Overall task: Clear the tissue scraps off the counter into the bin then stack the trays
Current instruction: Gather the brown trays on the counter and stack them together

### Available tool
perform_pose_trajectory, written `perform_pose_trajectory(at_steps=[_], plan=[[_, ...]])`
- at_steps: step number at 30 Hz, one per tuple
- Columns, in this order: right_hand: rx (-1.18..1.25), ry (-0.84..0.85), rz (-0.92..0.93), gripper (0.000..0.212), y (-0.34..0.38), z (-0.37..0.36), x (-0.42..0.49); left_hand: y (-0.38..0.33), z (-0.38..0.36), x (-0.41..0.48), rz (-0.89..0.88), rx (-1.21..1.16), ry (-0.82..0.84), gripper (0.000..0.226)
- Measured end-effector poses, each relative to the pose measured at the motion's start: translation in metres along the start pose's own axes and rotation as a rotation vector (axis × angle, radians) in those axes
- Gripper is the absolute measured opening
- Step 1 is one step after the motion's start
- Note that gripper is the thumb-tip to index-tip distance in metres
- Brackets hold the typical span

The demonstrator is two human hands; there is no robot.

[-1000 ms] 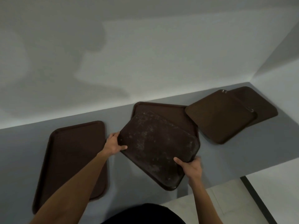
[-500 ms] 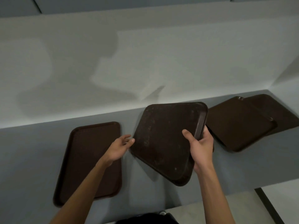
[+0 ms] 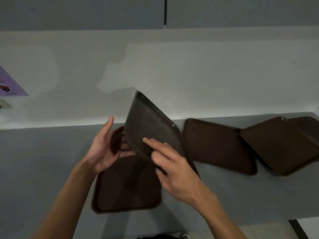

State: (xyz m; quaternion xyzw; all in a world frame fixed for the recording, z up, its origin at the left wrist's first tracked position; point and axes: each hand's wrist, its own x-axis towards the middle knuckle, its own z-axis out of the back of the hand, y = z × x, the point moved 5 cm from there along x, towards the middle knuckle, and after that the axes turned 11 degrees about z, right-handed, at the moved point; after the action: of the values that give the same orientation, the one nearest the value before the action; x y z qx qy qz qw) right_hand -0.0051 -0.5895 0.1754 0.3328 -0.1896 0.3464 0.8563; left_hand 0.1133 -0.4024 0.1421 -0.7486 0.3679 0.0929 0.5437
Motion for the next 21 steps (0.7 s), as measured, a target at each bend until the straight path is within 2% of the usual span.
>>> perform_pose_trajectory(at_steps=[3,6,8,9,11,13,15,16,18,19,21], plan=[[-0.193,0.233,0.15,0.036,0.013,-0.054,0.006,-0.016,0.016,-0.022,0.009,0.071,-0.045,0.061],[-0.235,0.34,0.202,0.031,0.016,-0.092,0.01,-0.015,0.049,-0.031,0.016,0.121,-0.208,0.038],[-0.212,0.389,0.169,0.017,0.017,-0.103,0.014,-0.009,0.073,-0.035,-0.048,0.127,-0.323,0.029],[-0.169,0.42,0.11,0.019,0.015,-0.106,0.015,-0.005,0.082,-0.037,-0.067,0.109,-0.354,0.027],[-0.109,0.401,-0.053,0.046,0.009,-0.108,0.015,0.004,0.099,-0.04,-0.107,0.041,-0.363,0.026],[-0.192,0.23,-0.191,0.05,-0.005,-0.106,0.013,0.014,0.117,-0.042,-0.155,-0.015,-0.335,0.03],[-0.304,0.029,-0.439,0.057,-0.026,-0.1,0.004,0.027,0.133,-0.046,-0.191,-0.033,-0.317,0.032],[-0.26,-0.051,-0.595,0.065,-0.039,-0.097,-0.004,0.036,0.141,-0.048,-0.209,-0.027,-0.319,0.031],[-0.006,-0.135,-0.885,0.075,-0.059,-0.099,-0.021,0.054,0.157,-0.049,-0.249,0.007,-0.361,0.03],[0.084,-0.125,-0.978,0.068,-0.063,-0.104,-0.028,0.064,0.165,-0.048,-0.274,0.059,-0.405,0.029],[0.064,-0.09,-1.032,0.038,-0.066,-0.115,-0.04,0.082,0.185,-0.043,-0.295,0.2,-0.544,0.027]])
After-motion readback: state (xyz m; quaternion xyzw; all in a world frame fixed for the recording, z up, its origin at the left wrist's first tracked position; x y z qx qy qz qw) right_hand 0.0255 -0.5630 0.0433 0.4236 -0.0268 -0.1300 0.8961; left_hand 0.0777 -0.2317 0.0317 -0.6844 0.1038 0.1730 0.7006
